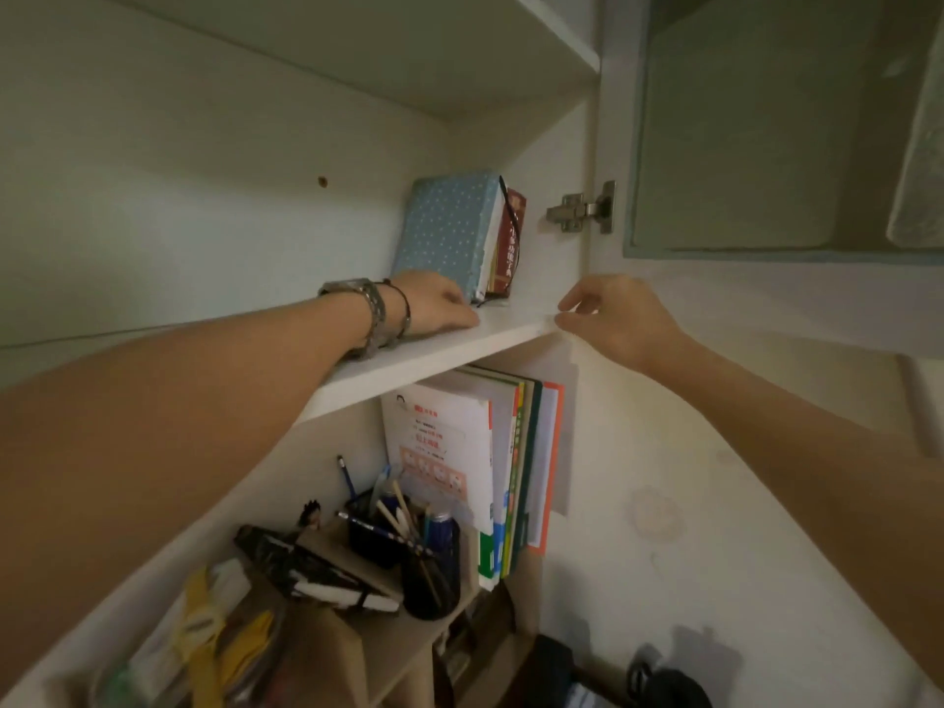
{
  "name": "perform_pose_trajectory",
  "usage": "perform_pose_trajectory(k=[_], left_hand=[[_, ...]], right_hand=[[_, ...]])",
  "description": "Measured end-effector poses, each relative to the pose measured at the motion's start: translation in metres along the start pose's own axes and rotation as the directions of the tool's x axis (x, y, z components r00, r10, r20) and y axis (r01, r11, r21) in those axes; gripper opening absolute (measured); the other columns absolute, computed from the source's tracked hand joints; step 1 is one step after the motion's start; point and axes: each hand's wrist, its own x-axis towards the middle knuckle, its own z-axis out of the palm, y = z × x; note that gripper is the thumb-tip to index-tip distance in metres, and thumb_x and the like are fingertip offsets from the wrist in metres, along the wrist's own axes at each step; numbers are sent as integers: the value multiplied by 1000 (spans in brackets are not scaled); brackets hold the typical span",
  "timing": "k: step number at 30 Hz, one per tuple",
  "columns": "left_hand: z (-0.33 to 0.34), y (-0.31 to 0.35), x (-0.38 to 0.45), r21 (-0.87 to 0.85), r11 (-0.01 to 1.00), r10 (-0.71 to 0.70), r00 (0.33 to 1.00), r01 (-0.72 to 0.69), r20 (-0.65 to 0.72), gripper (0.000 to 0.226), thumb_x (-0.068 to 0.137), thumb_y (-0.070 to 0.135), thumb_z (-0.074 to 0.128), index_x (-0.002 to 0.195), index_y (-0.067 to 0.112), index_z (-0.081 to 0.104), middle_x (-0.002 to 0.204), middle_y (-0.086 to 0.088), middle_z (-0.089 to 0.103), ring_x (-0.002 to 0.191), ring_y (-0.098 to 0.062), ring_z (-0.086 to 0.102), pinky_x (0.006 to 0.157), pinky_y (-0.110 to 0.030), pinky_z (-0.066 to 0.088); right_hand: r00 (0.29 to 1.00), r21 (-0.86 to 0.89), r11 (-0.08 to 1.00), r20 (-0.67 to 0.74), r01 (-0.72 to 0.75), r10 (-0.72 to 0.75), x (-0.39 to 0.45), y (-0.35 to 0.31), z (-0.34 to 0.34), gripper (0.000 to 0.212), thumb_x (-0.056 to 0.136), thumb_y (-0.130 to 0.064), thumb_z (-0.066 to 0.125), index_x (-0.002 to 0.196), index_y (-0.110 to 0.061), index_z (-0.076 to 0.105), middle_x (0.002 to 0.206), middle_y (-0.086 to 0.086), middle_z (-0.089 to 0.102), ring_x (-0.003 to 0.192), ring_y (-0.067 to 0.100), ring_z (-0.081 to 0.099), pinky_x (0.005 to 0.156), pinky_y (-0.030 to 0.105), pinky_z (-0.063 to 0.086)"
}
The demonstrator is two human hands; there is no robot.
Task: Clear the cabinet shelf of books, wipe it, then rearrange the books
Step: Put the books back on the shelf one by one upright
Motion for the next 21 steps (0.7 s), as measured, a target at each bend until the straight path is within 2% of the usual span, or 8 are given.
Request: perform_pose_trajectory(k=[3, 7, 9, 11, 13, 15, 18, 21], left_hand=[[-5, 14, -11, -43, 997, 62, 995, -59, 72, 38, 90, 48, 54, 119, 24, 63, 119, 6, 56, 106, -13, 47, 92, -28, 36], [-8, 29, -27, 22, 992, 120, 987, -123, 107, 37, 91, 47, 54, 121, 27, 61, 125, 6, 55, 109, -14, 47, 99, -33, 37], [-6, 37, -39, 51, 986, 152, 982, -158, 108, 38, 91, 47, 54, 120, 24, 62, 125, 5, 55, 109, -15, 49, 96, -32, 40], [0, 48, -51, 182, 958, 201, 972, -220, 118, 37, 92, 46, 52, 117, 21, 63, 121, 2, 58, 105, -17, 53, 84, -30, 43], [7, 56, -66, 370, 886, 254, 960, -280, 117, 35, 93, 46, 49, 113, 23, 65, 117, 0, 62, 100, -19, 58, 73, -29, 45], [15, 62, -82, 462, 828, 312, 945, -319, 95, 36, 93, 49, 45, 110, 24, 65, 112, 0, 64, 97, -20, 61, 72, -30, 48], [36, 75, -112, 363, 851, 394, 918, -380, 39, 35, 93, 51, 43, 113, 29, 62, 114, 6, 61, 97, -15, 58, 71, -29, 44], [71, 88, -141, 209, 871, 453, 891, -444, 1, 35, 94, 51, 43, 117, 30, 59, 115, 8, 61, 95, -9, 56, 75, -28, 47]], right_hand=[[999, -40, 999, 35, 4, -3, -29, 4, -7, 13, 86, -29, 67, 94, -19, 68, 90, 0, 63, 86, 18, 59, 80, 32, 48], [999, -75, 997, 40, -12, 15, -60, 7, -25, 7, 85, -25, 67, 91, -20, 68, 88, -2, 61, 83, 16, 57, 81, 31, 48], [998, -98, 995, 54, -35, 40, -74, 9, -35, 4, 86, -25, 66, 89, -22, 66, 87, -3, 61, 84, 17, 57, 84, 33, 49], [996, -136, 990, 67, -43, 53, -90, 12, -46, 6, 87, -27, 66, 91, -23, 66, 87, -5, 61, 87, 20, 59, 86, 36, 50], [996, -160, 986, 61, -52, 62, -108, 14, -56, 10, 87, -28, 65, 94, -22, 67, 88, -6, 63, 89, 20, 61, 83, 36, 51], [997, -158, 986, 31, -60, 66, -130, 16, -66, 12, 87, -28, 65, 96, -21, 68, 87, -8, 64, 86, 19, 62, 80, 38, 52], [998, -158, 985, -5, -63, 63, -169, 22, -76, 10, 87, -27, 66, 95, -23, 68, 78, -16, 61, 77, 14, 61, 80, 38, 52], [994, -149, 983, -1, -106, 107, -218, 31, -82, 13, 89, -28, 64, 99, -22, 68, 82, -15, 62, 74, 6, 60, 77, 33, 52]])
